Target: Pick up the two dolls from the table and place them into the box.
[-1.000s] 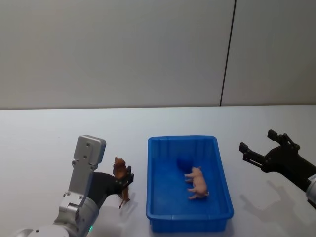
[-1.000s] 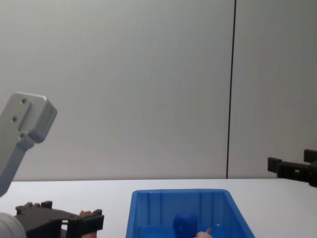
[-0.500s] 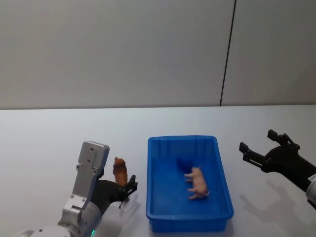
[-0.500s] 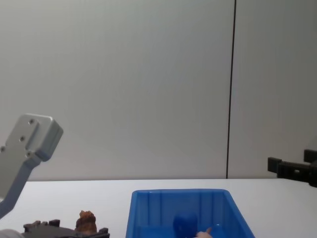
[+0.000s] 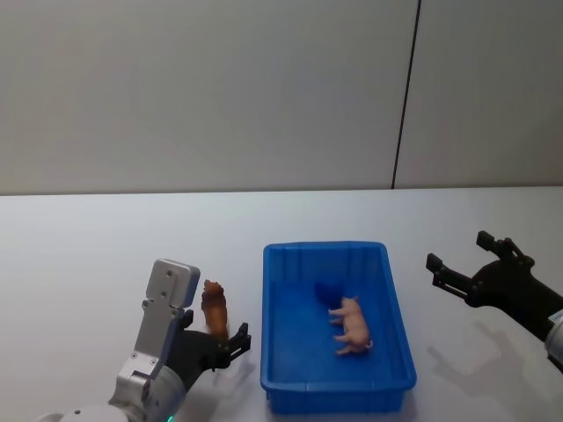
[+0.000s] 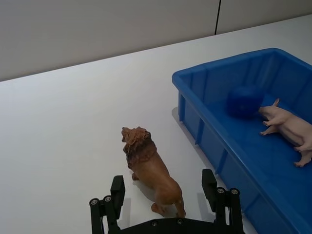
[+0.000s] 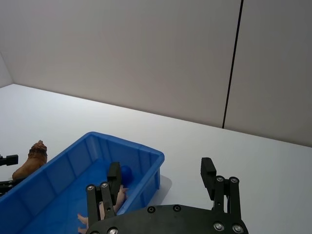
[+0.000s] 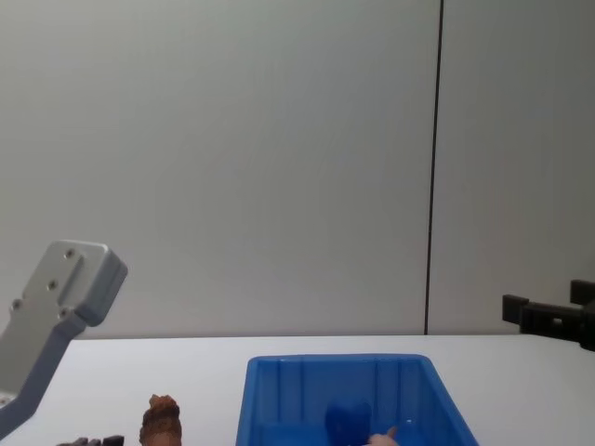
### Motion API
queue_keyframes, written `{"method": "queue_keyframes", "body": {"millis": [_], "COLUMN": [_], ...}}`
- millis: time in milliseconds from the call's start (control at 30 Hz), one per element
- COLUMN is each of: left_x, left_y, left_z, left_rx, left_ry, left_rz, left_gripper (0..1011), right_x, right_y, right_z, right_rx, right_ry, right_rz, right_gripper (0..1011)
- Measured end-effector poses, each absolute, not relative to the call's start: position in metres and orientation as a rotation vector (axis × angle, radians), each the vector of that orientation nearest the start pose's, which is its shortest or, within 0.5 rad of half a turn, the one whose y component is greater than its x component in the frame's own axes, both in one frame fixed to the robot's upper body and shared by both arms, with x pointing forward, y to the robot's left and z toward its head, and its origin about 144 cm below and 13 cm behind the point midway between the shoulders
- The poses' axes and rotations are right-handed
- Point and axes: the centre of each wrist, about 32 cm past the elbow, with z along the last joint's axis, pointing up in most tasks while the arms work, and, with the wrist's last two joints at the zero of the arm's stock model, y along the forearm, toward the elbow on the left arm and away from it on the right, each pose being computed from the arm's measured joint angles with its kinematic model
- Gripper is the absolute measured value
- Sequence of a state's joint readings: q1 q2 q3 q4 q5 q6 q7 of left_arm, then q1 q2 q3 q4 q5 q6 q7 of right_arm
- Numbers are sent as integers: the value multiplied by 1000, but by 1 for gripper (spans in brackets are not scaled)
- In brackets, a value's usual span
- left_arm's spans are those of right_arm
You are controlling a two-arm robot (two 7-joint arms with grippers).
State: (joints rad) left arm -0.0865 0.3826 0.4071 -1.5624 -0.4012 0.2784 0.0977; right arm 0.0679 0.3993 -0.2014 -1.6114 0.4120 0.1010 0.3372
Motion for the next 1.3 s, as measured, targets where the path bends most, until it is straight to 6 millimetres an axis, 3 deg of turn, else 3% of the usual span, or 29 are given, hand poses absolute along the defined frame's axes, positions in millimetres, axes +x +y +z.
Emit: {"method": "queue_keyframes", "body": {"millis": [567, 900, 1300], "left_x": [462, 467, 471], "left_y": [219, 219, 218], "left_z": [1127, 1124, 1123], "left_rx": [359, 363, 360], "left_ry": [237, 220, 205], "left_rz": [1289, 1300, 1304], "left_gripper": [993, 742, 345], "right_x": [472, 472, 472], "right_y": [-278, -278, -278], "right_z": [1174, 1174, 1174], "right_rx": [-46, -46, -46], "right_ry": [64, 64, 64], "right_rz": [-1031, -1031, -1031], "right_gripper": [1003, 1004, 1003]}}
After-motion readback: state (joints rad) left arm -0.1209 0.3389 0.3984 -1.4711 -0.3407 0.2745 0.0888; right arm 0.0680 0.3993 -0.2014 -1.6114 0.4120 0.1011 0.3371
